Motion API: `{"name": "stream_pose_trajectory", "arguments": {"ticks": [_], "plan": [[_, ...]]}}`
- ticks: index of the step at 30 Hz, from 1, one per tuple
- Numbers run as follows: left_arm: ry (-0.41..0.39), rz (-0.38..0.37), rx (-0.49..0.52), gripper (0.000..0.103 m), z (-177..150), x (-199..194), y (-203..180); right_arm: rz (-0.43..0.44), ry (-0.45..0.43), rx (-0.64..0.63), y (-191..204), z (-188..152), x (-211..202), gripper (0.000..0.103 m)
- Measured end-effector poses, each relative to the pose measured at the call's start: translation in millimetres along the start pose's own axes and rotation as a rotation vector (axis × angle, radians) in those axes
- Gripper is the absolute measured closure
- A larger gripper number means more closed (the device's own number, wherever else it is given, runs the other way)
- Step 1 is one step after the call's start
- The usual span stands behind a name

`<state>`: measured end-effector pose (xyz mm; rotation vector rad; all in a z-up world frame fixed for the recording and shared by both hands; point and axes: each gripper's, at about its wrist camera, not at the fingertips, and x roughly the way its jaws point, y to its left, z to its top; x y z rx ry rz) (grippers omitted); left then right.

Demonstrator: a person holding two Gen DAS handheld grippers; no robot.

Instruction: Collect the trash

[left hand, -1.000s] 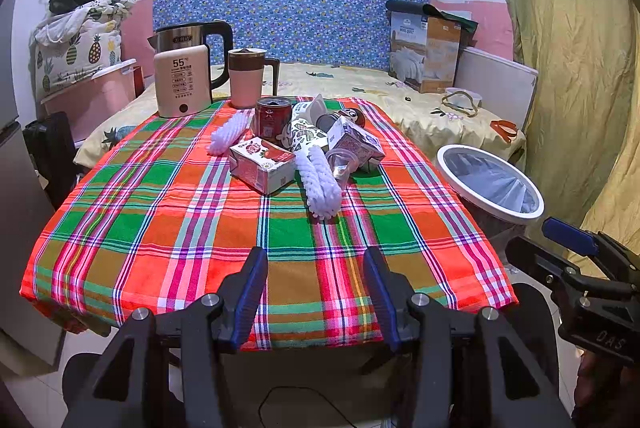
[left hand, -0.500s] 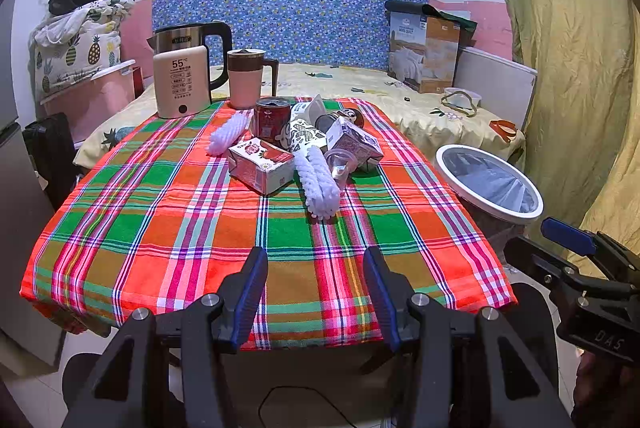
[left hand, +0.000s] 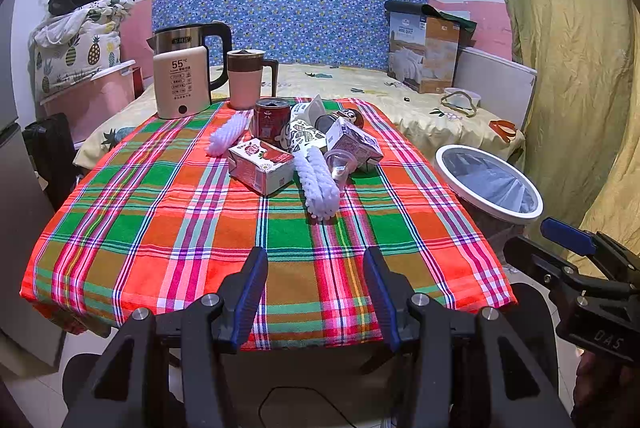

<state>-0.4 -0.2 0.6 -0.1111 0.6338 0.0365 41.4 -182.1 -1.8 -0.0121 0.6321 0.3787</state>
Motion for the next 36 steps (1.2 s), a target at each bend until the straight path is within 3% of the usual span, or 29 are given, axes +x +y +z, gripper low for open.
{"name": "stream_pose_trajectory", "arguments": {"ticks": [24, 36], "plan": [[0.002, 0.002, 0.005, 0.054, 1.1, 0.7, 2.2, 0.004, 0.006, -0.002, -3.8, 2.2, 3.0, 0.024], [0.056, -0.024, -0.003, 0.054, 16.7, 51.3, 9.0, 0.011, 0.05, -0.001, -8.3, 5.7, 27.7, 0.024]]}}
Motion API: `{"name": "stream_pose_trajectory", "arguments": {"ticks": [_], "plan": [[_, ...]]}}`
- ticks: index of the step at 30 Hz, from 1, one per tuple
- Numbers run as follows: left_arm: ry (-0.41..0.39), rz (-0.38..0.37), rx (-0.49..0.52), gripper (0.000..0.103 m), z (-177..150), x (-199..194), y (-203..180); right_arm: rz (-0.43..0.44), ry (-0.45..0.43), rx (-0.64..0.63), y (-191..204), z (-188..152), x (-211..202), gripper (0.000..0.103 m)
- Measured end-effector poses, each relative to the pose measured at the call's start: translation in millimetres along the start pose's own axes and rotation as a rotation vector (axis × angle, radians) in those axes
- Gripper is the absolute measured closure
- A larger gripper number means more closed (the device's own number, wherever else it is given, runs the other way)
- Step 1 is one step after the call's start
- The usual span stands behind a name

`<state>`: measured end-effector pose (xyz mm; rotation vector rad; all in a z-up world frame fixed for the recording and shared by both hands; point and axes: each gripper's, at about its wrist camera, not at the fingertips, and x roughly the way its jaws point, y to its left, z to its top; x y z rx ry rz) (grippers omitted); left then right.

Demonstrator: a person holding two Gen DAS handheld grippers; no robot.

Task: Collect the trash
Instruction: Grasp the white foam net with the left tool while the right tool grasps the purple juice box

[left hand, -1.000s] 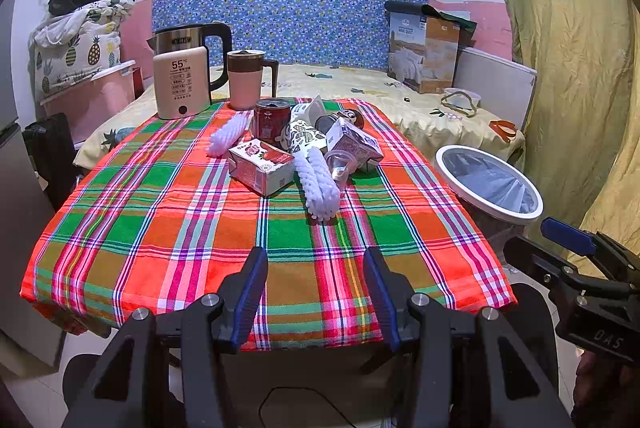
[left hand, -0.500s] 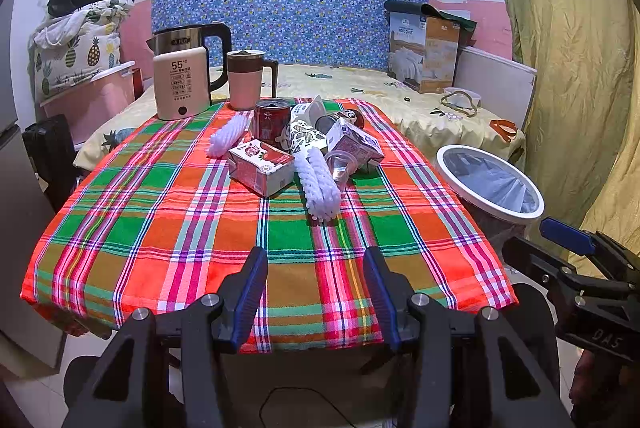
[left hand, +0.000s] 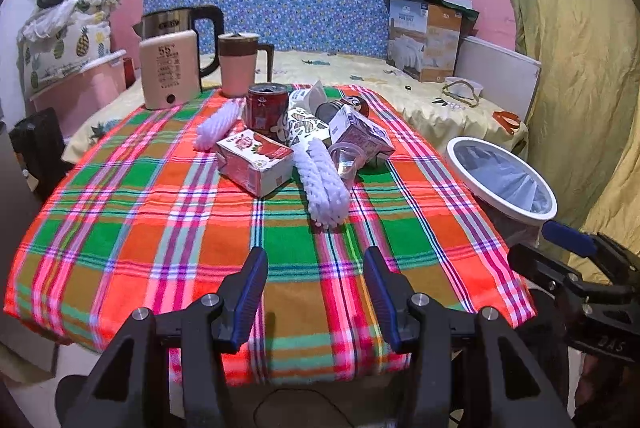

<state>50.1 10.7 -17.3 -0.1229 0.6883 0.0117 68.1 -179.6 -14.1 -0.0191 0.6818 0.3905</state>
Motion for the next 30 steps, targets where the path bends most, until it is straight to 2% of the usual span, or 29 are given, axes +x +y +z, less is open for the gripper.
{"name": "stream_pose_trajectory", "arguments": {"ticks": [6, 12, 21, 23, 24, 25, 30], "plan": [[0.011, 0.003, -0.008, 0.054, 20.3, 33.8, 3.5, 0.009, 0.027, -0.008, -5.1, 10.0, 19.5, 0.024], [0.02, -0.028, -0.031, 0.054, 40.0, 61.1, 3.4, 0.014, 0.029, -0.003, -10.6, 22.7, 34.6, 0.024], [0.079, -0.032, -0.041, 0.054, 45.8, 100.7, 3.3, 0.071, 0.023, 0.051, -14.0, 52.0, 64.1, 0.024], [0.086, -0.032, -0.042, 0.062, 43.8, 104.7, 5.5, 0.093, 0.032, 0.057, -12.2, 57.4, 72.2, 0.024], [0.092, -0.029, -0.042, 0.073, 42.3, 106.6, 6.5, 0.106, 0.035, 0.063, -10.7, 60.0, 75.9, 0.024], [0.096, -0.028, -0.045, 0.075, 40.6, 108.0, 8.0, 0.119, 0.039, 0.071, -9.8, 63.4, 79.7, 0.024], [0.097, -0.048, -0.059, 0.076, 30.3, 108.4, 14.2, 0.166, 0.064, 0.124, -11.0, 74.3, 99.8, 0.024]]}}
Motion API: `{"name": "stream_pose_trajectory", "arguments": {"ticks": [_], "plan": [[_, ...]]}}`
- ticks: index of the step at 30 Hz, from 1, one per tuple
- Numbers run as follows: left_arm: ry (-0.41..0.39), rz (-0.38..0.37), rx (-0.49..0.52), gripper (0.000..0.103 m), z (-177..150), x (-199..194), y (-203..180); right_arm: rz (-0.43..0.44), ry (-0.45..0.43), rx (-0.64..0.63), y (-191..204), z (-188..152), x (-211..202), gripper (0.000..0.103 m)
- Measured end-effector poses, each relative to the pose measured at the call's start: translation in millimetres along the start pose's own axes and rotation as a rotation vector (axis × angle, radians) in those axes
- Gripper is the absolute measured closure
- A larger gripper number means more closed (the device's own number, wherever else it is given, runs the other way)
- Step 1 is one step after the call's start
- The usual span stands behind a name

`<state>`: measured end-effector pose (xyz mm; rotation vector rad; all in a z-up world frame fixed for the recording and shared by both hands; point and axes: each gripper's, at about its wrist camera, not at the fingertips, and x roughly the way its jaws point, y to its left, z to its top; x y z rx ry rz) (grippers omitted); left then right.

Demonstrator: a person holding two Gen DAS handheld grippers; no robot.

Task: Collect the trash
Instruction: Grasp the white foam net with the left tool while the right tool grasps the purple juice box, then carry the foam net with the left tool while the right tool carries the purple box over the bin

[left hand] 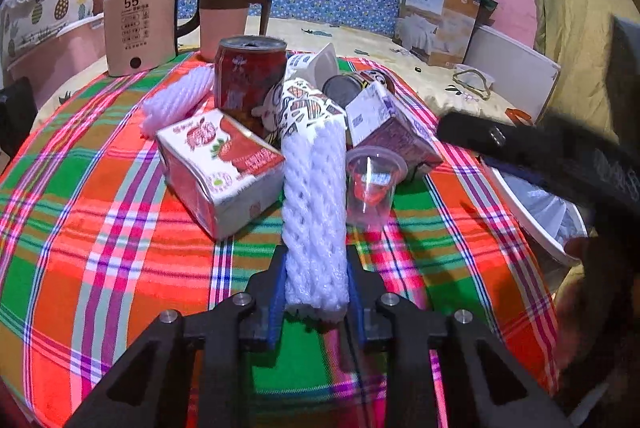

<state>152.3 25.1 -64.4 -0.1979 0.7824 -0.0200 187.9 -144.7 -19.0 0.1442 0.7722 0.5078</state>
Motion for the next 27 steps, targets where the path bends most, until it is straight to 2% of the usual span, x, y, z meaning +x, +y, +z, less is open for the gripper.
{"name": "stream_pose_trajectory", "arguments": {"ticks": [5, 16, 27], "plan": [[-0.009, -0.011, 0.01, 0.076, -3.3, -1.9, 1.1, 0.036, 0.023, 0.065, -2.0, 10.2, 18.6, 0.024], [-0.014, -0.036, 0.006, 0.076, -2.9, -1.8, 4.6, 0.038, 0.073, 0.143, -9.8, 16.0, 41.5, 0.023], [-0.01, -0.027, 0.01, 0.079, -1.6, -2.5, 4.5, 0.018, 0.117, 0.144, -11.6, 18.9, 41.0, 0.025]]}}
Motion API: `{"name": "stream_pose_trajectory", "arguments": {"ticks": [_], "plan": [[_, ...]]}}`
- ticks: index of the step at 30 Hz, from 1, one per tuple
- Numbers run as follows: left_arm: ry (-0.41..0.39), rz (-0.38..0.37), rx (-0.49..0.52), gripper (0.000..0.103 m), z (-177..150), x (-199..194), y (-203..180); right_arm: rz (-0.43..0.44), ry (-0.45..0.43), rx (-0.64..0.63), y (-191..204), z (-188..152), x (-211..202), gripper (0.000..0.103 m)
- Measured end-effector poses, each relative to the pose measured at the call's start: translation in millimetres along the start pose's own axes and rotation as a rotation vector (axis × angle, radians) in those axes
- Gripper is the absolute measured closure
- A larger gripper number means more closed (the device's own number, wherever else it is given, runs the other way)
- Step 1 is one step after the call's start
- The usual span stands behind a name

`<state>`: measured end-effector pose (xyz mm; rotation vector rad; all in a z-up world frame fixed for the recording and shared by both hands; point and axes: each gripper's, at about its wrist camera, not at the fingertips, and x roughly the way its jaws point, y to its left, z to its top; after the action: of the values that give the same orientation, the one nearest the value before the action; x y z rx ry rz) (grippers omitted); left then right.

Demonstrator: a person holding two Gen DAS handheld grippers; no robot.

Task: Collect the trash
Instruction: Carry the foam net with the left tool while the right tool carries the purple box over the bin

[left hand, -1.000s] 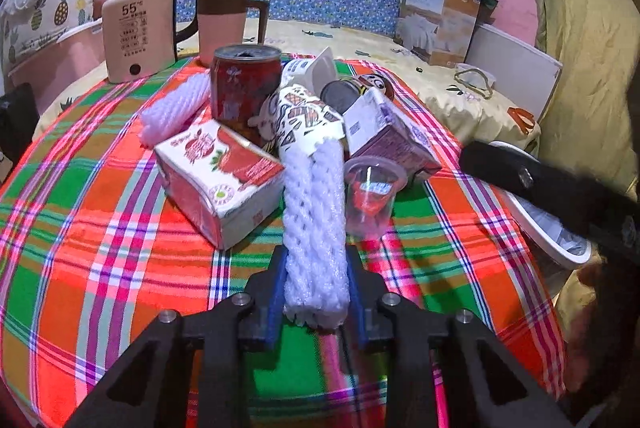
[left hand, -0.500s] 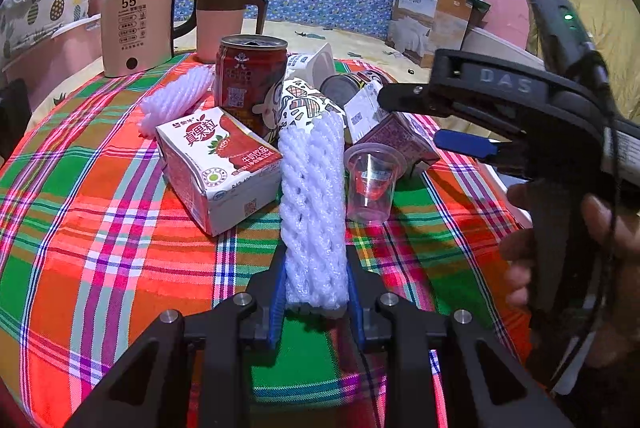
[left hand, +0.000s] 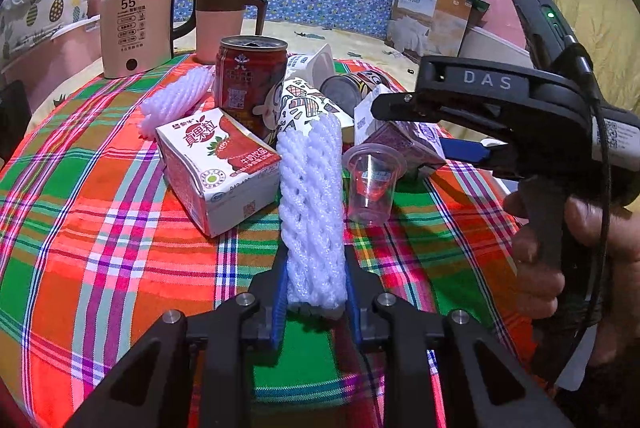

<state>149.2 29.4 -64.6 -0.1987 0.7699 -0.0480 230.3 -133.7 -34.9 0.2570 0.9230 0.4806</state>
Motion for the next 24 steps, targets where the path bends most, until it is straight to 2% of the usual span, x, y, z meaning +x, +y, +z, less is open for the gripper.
{"name": "stream_pose_trajectory", "arguments": {"ticks": [9, 24], "plan": [[-0.005, 0.003, 0.016, 0.081, -5.0, -10.4, -4.7, -0.02, -0.051, -0.024, -6.0, -4.7, -26.5, 0.025], [-0.039, -0.022, 0.053, 0.082, -11.5, -48.3, -29.1, -0.088, -0.109, -0.052, -18.3, -36.7, -77.8, 0.025]]}}
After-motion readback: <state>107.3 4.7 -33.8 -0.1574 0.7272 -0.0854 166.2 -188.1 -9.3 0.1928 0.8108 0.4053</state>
